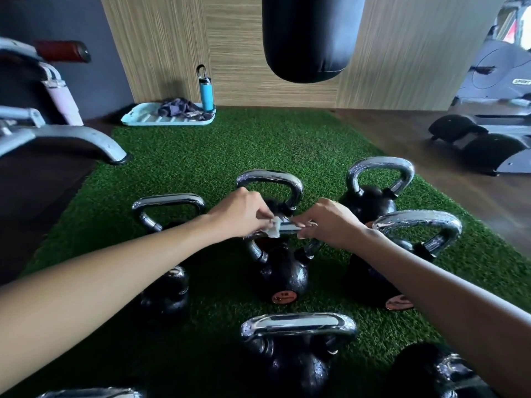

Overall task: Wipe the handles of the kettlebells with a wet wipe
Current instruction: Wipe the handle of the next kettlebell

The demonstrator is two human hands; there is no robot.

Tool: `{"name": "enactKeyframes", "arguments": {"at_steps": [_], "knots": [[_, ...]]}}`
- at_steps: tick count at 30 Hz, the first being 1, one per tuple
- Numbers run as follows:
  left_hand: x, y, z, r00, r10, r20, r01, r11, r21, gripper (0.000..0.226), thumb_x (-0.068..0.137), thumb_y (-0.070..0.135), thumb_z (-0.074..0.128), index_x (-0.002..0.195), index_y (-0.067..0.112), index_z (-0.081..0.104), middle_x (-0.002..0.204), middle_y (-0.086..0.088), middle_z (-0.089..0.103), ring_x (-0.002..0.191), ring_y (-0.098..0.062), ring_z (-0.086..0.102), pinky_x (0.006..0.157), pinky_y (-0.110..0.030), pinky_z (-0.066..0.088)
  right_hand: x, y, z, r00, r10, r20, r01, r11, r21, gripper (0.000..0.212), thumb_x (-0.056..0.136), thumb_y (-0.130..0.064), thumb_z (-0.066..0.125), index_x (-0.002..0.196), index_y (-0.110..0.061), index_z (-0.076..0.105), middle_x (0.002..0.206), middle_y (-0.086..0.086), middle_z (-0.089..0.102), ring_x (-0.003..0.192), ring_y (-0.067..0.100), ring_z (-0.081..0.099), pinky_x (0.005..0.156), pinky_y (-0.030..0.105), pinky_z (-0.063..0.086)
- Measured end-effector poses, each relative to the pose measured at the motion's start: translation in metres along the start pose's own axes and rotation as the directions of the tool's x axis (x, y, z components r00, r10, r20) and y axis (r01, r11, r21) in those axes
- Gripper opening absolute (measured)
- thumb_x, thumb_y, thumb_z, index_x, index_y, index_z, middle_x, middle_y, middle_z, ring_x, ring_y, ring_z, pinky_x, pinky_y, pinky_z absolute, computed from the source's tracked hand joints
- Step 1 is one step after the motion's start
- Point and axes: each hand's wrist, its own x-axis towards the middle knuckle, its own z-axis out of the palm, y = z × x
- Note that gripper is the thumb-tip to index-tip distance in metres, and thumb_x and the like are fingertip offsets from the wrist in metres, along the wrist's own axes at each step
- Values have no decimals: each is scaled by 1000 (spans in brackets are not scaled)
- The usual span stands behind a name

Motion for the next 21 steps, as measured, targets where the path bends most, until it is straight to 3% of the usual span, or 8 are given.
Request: {"name": "enactKeyframes", "arguments": {"at_steps": [3, 6, 8, 11, 14, 16, 19, 21], "knots": [[-9, -33, -7, 996, -88, 22, 90, 994, -69, 32, 81, 48, 79, 109, 32, 78, 53, 22, 62, 34, -1, 35, 38, -14, 25, -5, 3, 0, 1000, -5, -27, 4, 999, -48, 43, 85, -50, 71, 127, -46, 63, 95, -7, 63, 81, 13, 61, 53, 15, 32], [-22, -51, -1, 988, -154, -5, 153, 985, -82, 34, 78, 57, 77, 107, 40, 78, 76, 18, 75, 41, -2, 42, 42, -18, 29, -4, 2, -4, 1000, 3, -25, -4, 999, -51, 41, 85, -48, 73, 125, -45, 66, 101, -10, 74, 68, 7, 63, 49, 14, 34], [-26, -45, 8, 987, -134, -88, 123, 985, -124, 27, 82, 49, 79, 107, 38, 78, 87, 20, 75, 43, -8, 49, 41, -17, 32, 1, -3, -6, 1000, -5, 16, 6, 998, -63, 42, 83, -46, 75, 125, -40, 68, 94, -10, 74, 52, -3, 51, 45, 11, 29], [-29, -34, 20, 977, -130, -166, 100, 979, -175, 23, 85, 41, 79, 108, 34, 79, 93, 18, 76, 55, -8, 63, 46, -13, 40, 6, -7, -9, 998, -16, 55, 20, 998, -67, 45, 82, -45, 75, 126, -40, 66, 100, -10, 69, 61, -7, 43, 51, 13, 27], [-36, -37, 29, 955, -222, -197, 165, 949, -269, 28, 87, 45, 76, 113, 35, 77, 99, 19, 76, 72, 0, 67, 57, -7, 43, -3, 1, 0, 1000, 11, -9, -11, 995, -95, 46, 83, -57, 68, 128, -47, 62, 100, -4, 68, 71, 5, 53, 59, 21, 36], [-40, -43, 37, 931, -306, -199, 226, 911, -344, 30, 87, 49, 75, 115, 35, 76, 97, 16, 77, 79, 4, 64, 59, -2, 40, -13, 1, 4, 999, 20, -34, -24, 992, -121, 41, 88, -57, 63, 126, -43, 64, 91, -4, 65, 81, 11, 49, 72, 26, 36], [-42, -45, 48, 891, -422, -170, 309, 835, -454, 29, 88, 51, 73, 113, 38, 76, 88, 18, 74, 76, 9, 59, 55, -5, 36, -23, -3, 3, 998, 11, -57, -18, 992, -127, 32, 95, -51, 59, 120, -35, 69, 67, -17, 42, 84, 13, 44, 78, 30, 31], [-40, -47, 55, 867, -482, -125, 344, 762, -548, 27, 87, 50, 74, 111, 38, 77, 73, 22, 67, 71, 5, 57, 54, -8, 35, -29, -6, 6, 994, 24, -103, -37, 991, -127, 27, 96, -49, 59, 113, -31, 71, 62, -16, 50, 78, 16, 52, 83, 31, 42]]}}
